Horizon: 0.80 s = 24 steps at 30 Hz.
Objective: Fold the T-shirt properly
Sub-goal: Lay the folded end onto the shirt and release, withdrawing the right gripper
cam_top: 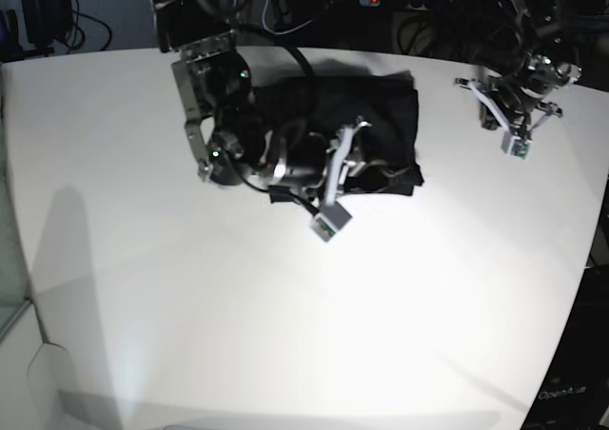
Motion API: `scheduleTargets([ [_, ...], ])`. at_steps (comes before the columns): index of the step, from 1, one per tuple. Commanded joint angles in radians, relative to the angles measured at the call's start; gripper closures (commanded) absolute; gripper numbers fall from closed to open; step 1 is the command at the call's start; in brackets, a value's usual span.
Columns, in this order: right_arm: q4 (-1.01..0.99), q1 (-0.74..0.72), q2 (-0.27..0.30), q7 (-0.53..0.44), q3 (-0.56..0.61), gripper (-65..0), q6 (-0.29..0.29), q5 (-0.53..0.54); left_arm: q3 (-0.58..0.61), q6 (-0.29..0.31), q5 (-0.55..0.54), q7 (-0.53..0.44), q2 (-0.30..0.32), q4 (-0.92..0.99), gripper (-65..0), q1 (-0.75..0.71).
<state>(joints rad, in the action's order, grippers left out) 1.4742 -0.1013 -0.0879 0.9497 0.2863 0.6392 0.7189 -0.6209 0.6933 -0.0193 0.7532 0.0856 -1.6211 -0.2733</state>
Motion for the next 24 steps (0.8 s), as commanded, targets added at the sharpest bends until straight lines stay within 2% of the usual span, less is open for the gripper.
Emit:
scheduleTargets([
  [1, 0.018, -0.016, 0.014, -0.019, -0.003, -30.8, 0.003, 0.025, -0.004, 0.005, -0.014, -0.014, 0.006, -0.008, 0.0, -0.007],
  [4, 0.019, -0.018, 0.079, -0.021, -0.012, -24.8, 0.003, 0.026, 0.003, 0.005, -0.014, -0.014, 0.004, -0.018, 0.0, -0.039],
  [10, 0.021, -0.018, 0.175, -0.021, -0.112, -6.0, 0.003, 0.028, 0.148, 0.005, -0.014, -0.024, 0.010, -0.032, 0.0, -0.079],
  [12, 0.021, -0.018, 0.204, -0.021, -0.140, -1.6, 0.003, 0.028, 0.177, 0.005, -0.014, -0.024, 0.006, -0.061, 0.0, -0.082],
  [19, 0.018, 0.005, 0.288, -0.021, -0.229, 0.0, 0.003, 0.026, 0.278, 0.005, -0.014, -0.016, 0.004, -0.163, 0.0, -0.126],
  [24, 0.015, 0.038, 0.350, -0.021, -0.259, 0.0, 0.003, 0.026, 0.330, 0.005, -0.014, -0.016, 0.009, -0.166, 0.0, -0.140],
])
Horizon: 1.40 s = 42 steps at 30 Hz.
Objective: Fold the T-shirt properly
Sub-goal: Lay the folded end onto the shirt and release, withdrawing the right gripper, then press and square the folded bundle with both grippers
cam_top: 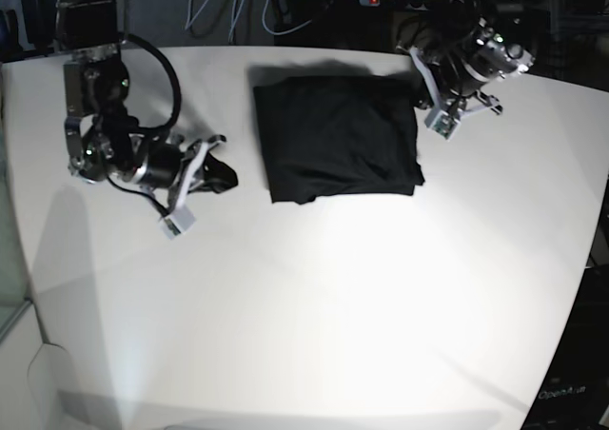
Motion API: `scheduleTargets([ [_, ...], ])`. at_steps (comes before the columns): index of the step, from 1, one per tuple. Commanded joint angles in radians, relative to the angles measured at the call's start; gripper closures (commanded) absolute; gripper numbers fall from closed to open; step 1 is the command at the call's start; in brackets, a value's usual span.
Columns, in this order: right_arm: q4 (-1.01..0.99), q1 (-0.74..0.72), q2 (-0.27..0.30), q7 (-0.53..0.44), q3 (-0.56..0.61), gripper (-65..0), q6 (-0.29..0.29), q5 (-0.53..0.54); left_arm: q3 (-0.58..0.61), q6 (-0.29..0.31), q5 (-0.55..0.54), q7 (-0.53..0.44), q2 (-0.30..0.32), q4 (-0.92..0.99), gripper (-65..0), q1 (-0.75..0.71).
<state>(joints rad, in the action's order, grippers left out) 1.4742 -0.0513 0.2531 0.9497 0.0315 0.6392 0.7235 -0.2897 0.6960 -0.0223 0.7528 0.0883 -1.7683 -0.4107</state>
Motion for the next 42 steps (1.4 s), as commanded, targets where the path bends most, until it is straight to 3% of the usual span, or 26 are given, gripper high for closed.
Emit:
scheduleTargets([
  [1, 0.015, -0.002, 0.015, -0.021, -0.020, 0.0, 0.003, 0.020, 0.013, 0.002, -0.011, -0.016, 0.006, -0.018, 0.0, -0.003],
  [9, 0.015, 0.061, 0.033, -0.021, -0.092, 0.0, 0.003, 0.017, 0.066, 0.002, -0.011, -0.023, 0.003, -0.005, 0.0, 0.009],
  [21, 0.015, 0.147, 0.027, -0.021, -0.084, 0.0, 0.003, 0.017, 0.059, 0.002, -0.011, -0.026, -0.022, 0.224, 0.0, 0.213],
  [31, 0.016, 0.212, -0.061, -0.028, -0.015, 0.0, 0.003, 0.017, 0.043, 0.002, -0.011, 0.017, -0.015, 0.203, 0.0, 0.378],
  [36, 0.016, 0.202, -0.057, -0.028, 0.000, 0.0, 0.003, 0.017, -0.038, 0.002, -0.011, 0.158, 0.015, 0.121, 0.0, 0.361],
  [42, 0.000, 0.175, -0.024, -0.022, -0.055, 0.0, 0.003, 0.017, -0.035, 0.002, -0.011, 0.172, 0.047, 0.104, 0.0, 0.221],
])
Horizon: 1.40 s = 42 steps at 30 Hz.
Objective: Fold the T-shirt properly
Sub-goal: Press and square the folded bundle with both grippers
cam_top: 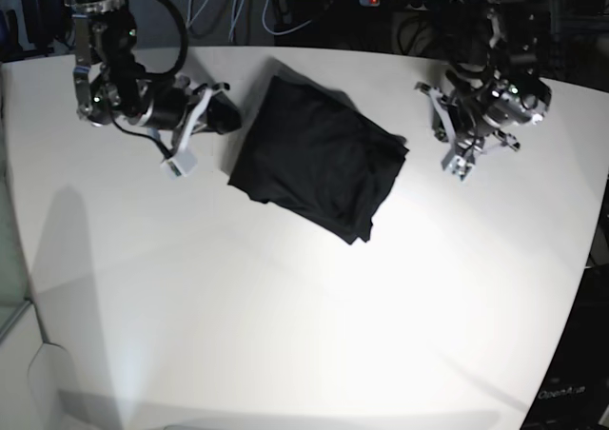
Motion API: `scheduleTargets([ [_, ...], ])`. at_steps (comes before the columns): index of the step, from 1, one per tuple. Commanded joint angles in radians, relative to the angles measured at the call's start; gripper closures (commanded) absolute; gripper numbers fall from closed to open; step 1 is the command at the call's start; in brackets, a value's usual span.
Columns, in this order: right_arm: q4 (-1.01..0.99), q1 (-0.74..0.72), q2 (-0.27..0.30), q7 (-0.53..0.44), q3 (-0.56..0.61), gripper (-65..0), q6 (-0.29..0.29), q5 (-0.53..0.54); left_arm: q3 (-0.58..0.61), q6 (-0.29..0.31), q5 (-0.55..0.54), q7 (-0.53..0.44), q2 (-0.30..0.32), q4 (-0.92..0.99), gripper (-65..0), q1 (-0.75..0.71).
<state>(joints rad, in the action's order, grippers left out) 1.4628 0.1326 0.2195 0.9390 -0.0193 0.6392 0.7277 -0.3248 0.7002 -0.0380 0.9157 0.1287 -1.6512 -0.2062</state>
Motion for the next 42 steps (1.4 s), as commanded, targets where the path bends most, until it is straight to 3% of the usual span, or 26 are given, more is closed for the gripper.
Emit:
scheduleTargets([
  [1, -0.004, -0.012, 0.019, -0.011, -0.023, 0.0, 0.003, 0.013, 0.000, -0.002, 0.005, 0.007, 0.004, -0.011, 0.0, 0.004],
  [7, -0.090, -0.041, 0.024, -0.007, -0.084, 0.0, 0.003, 0.016, 0.000, -0.002, 0.007, -0.057, -0.042, -0.010, 0.0, -0.040],
  [11, -0.121, -0.075, 0.022, 0.050, -0.086, 0.0, 0.004, 0.016, 0.011, -0.002, 0.005, -0.068, -0.068, 0.015, 0.0, -0.031],
  [26, -0.121, -0.210, 0.062, 0.071, -0.075, 0.0, 0.004, 0.013, 0.072, -0.002, 0.007, -0.070, -0.094, 0.227, 0.0, 0.132],
  [30, -0.118, -0.228, 0.064, 0.087, 0.002, 0.0, 0.006, 0.013, 0.072, -0.002, 0.007, -0.071, -0.094, 0.285, 0.0, 0.176],
  [36, -0.116, -0.204, 0.019, 0.076, 0.094, 0.0, 0.006, 0.014, 0.072, -0.002, 0.005, -0.074, -0.097, 0.346, 0.0, 0.250],
  [42, -0.006, -0.120, -0.030, 0.074, 0.143, 0.0, 0.003, 0.014, 0.072, -0.002, 0.007, -0.197, -0.154, 0.409, 0.0, 0.310],
])
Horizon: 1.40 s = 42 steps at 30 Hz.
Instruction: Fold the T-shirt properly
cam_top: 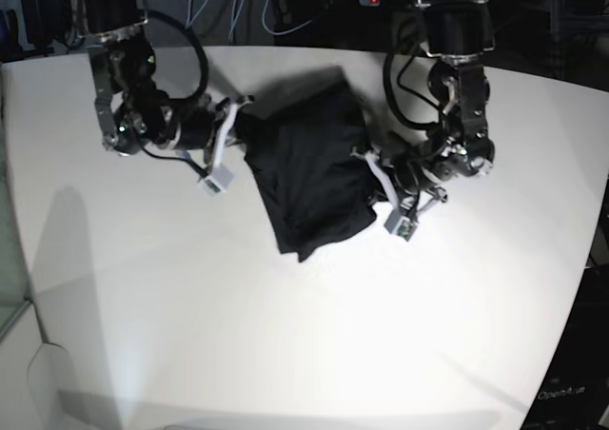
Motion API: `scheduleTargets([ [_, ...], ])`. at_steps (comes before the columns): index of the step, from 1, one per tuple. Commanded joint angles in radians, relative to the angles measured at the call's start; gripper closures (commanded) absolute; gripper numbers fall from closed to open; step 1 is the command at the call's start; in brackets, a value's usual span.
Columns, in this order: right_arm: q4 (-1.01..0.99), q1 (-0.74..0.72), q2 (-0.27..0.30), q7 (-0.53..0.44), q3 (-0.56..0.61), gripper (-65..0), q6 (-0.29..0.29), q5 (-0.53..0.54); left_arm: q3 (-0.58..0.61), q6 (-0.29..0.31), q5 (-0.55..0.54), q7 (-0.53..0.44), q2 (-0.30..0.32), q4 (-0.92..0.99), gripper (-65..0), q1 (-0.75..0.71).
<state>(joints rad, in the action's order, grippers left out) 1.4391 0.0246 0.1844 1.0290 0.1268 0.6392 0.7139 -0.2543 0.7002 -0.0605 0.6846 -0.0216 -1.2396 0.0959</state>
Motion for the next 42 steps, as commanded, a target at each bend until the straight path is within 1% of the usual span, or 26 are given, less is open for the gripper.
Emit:
scheduleTargets([
  [1, 0.044, 0.002, 0.004, -0.014, 0.003, 0.0, 0.003, 0.028, 0.002, -0.002, 0.029, 0.027, -0.015, 0.008, 0.0, 0.021],
  [4, 0.105, 0.031, -0.003, -0.006, 0.007, 0.0, 0.003, 0.026, 0.002, -0.002, 0.029, 0.025, -0.022, 0.031, 0.0, 0.061],
  [7, 0.124, 0.047, 0.002, -0.006, 0.003, 0.0, 0.003, 0.026, 0.002, -0.002, 0.029, 0.028, -0.024, 0.031, 0.0, 0.080],
  [10, 0.121, 0.047, 0.025, -0.011, 0.006, 0.0, 0.003, 0.026, 0.000, -0.002, 0.027, 0.025, -0.022, 0.027, 0.0, 0.081],
  [13, 0.121, 0.047, 0.028, -0.006, 0.001, 0.0, 0.003, 0.026, -0.004, -0.002, 0.027, 0.024, -0.015, 0.025, 0.0, 0.083],
  [17, 0.122, 0.064, 0.043, -0.014, 0.001, 0.0, 0.003, 0.026, -0.007, -0.002, 0.018, 0.031, 0.019, 0.016, 0.0, 0.100],
  [20, 0.122, 0.067, 0.066, -0.016, 0.000, 0.0, 0.003, 0.026, -0.032, -0.002, 0.020, 0.048, 0.024, -0.082, 0.0, 0.083],
  [22, 0.122, 0.067, 0.083, -0.026, 0.000, 0.0, -0.005, 0.025, -0.073, -0.002, 0.024, 0.103, 0.024, -0.165, 0.0, 0.057],
  [23, 0.122, 0.067, 0.094, -0.039, -0.002, 0.0, -0.031, 0.025, -0.090, -0.002, 0.027, 0.129, 0.024, -0.208, 0.0, 0.049],
  [24, 0.122, 0.067, 0.108, -0.049, -0.002, 0.0, -0.072, 0.025, -0.107, -0.002, 0.027, 0.152, 0.030, -0.254, 0.0, 0.034],
  [26, 0.127, 0.068, 0.135, -0.068, -0.002, 0.0, -0.175, 0.025, -0.125, -0.002, 0.027, 0.194, 0.065, -0.332, 0.0, -0.002],
  [27, 0.127, 0.068, 0.149, -0.077, 0.000, 0.0, -0.215, 0.025, -0.130, -0.002, 0.027, 0.212, 0.085, -0.365, 0.0, -0.028],
  [29, 0.128, 0.076, 0.177, -0.097, 0.000, 0.0, -0.272, 0.026, -0.145, -0.002, 0.027, 0.235, 0.128, -0.414, 0.0, -0.078],
  [32, 0.130, 0.113, 0.223, -0.151, -0.008, 0.0, -0.336, 0.026, -0.181, -0.002, 0.026, 0.258, 0.196, -0.477, 0.0, -0.196],
  [34, 0.130, 0.153, 0.237, -0.183, -0.043, 0.0, -0.382, 0.026, -0.207, -0.002, 0.020, 0.249, 0.239, -0.510, 0.0, -0.285],
  [36, 0.142, 0.188, 0.249, -0.200, -0.074, 0.0, -0.424, 0.026, -0.230, -0.002, 0.020, 0.221, 0.265, -0.533, 0.0, -0.364],
  [38, 0.180, 0.232, 0.258, -0.215, -0.091, 0.0, -0.457, 0.026, -0.273, -0.002, 0.027, 0.194, 0.271, -0.553, 0.0, -0.425],
  [42, 0.299, 0.340, 0.258, -0.235, -0.154, 0.0, -0.508, 0.026, -0.353, -0.002, 0.027, 0.185, 0.266, -0.555, 0.0, -0.494],
])
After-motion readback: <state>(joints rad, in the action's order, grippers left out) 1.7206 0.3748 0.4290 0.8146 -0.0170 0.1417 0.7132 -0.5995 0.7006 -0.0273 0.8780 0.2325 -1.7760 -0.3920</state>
